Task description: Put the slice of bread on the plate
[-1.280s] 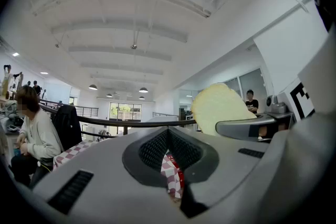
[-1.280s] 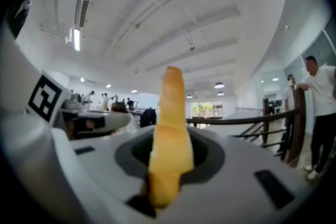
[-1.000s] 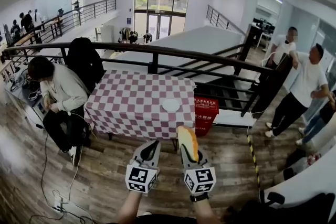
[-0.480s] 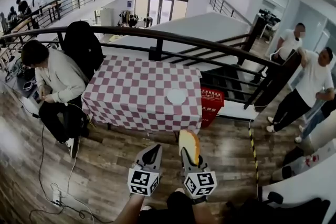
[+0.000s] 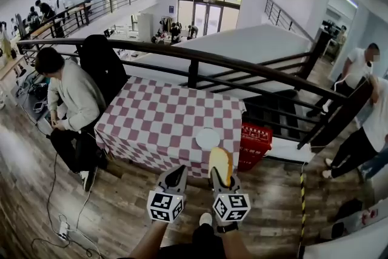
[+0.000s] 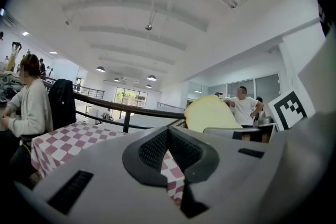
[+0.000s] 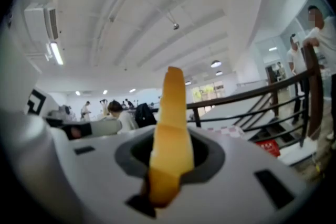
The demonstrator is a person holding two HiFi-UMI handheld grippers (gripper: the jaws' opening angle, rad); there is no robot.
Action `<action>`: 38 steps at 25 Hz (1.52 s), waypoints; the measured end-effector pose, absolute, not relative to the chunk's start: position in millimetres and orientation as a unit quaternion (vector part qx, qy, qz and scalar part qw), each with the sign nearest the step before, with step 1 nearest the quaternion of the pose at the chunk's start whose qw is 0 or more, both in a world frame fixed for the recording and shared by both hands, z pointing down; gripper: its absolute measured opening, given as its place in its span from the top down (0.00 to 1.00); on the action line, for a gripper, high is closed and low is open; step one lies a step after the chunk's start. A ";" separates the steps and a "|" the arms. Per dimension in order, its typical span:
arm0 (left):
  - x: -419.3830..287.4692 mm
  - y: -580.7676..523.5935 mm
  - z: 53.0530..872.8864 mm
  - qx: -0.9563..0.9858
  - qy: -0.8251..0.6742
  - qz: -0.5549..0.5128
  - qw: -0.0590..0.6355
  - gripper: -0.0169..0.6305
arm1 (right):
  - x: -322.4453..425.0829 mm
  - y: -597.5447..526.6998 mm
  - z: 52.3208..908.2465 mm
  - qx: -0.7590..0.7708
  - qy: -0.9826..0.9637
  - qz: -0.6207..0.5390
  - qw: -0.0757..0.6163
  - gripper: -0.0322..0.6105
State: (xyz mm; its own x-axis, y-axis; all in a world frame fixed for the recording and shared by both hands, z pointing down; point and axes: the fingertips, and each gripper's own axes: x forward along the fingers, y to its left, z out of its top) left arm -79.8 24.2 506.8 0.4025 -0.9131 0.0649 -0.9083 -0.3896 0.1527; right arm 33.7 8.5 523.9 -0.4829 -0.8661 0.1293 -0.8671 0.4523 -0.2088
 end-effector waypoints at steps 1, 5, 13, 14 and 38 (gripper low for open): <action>-66.0 7.9 502.6 0.834 -0.547 -0.012 0.077 0.95 | 44.9 -10.2 516.6 0.504 -0.856 0.119 -0.002 0.79; -30.5 -52.7 491.1 0.832 -0.552 0.001 0.053 0.95 | 74.3 -78.6 495.3 0.494 -0.863 0.103 -0.024 0.79; 7.1 -107.1 508.2 0.828 -0.556 0.072 0.021 0.95 | 103.2 -161.7 519.6 0.497 -0.864 0.082 0.020 0.79; 4.3 -111.8 511.2 0.825 -0.560 0.073 0.029 0.95 | 101.4 -166.2 523.8 0.492 -0.865 0.090 0.020 0.79; -38.0 -301.2 506.4 0.867 -0.493 0.014 0.074 0.95 | 48.6 -296.4 505.5 0.549 -0.832 0.082 0.019 0.79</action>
